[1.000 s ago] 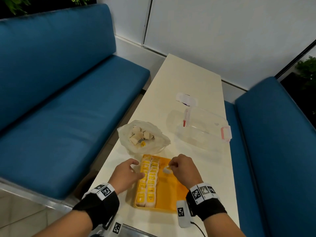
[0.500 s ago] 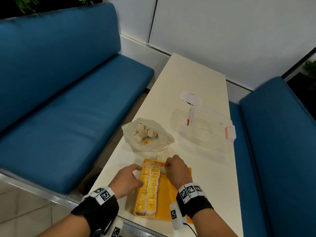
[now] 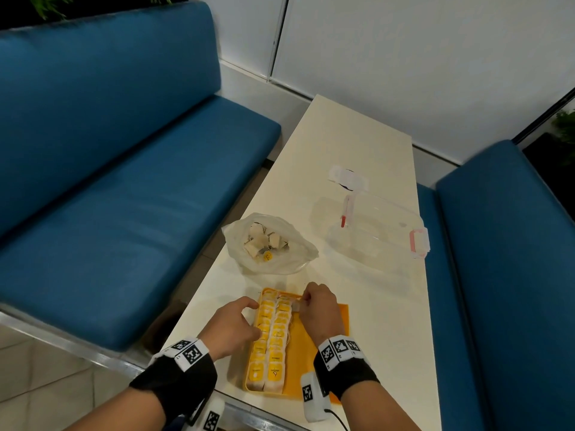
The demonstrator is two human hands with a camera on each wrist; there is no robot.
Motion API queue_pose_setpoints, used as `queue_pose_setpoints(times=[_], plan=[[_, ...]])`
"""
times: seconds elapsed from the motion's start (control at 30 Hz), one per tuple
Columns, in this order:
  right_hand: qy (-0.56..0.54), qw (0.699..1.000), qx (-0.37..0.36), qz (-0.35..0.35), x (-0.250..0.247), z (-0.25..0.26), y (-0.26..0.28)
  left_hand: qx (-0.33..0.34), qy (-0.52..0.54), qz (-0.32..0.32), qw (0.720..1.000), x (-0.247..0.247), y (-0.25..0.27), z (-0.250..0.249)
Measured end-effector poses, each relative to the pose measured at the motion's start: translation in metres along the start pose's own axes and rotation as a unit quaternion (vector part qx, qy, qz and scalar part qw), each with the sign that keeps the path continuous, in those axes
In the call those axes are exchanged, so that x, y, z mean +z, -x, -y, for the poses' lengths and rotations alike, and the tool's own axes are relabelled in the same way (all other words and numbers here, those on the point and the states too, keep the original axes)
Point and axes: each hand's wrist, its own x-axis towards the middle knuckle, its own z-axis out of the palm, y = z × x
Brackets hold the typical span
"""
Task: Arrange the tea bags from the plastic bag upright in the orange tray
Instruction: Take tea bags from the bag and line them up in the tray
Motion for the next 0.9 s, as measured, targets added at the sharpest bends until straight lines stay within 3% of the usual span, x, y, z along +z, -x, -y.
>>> queue_pose_setpoints(times=[0.27,0.47,0.57,0.67,0.77,0.9], plan=[[0.005,1.0,0.01,0.004,-0.002,0.002,-0.001,-0.008,0.006,0.006,1.0,-0.001,-0.001,0.0],[-0.001,1.0,-0.001,0.0,-0.002,-0.003,0.001,-0.033,0.054,0.026,0.998,-0.004,0.001,0.002],[-0.014,1.0,-0.002,-0.005,-0.005,-0.005,0.003,-0.053,0.127,0.011,0.99,-0.009,0.002,0.0],[-0.032,0.999,0.0,-0.03,-0.009,-0.006,0.006,-0.071,0.275,0.009,0.959,-0.017,0.005,-0.008],[-0.056,0.996,-0.017,-0.063,-0.013,-0.002,0.01,-0.091,0.423,0.042,0.901,-0.021,0.007,-0.021],[-0.12,0.988,-0.085,-0.056,-0.018,0.011,0.019,-0.112,0.512,0.082,0.847,-0.021,0.006,-0.036]])
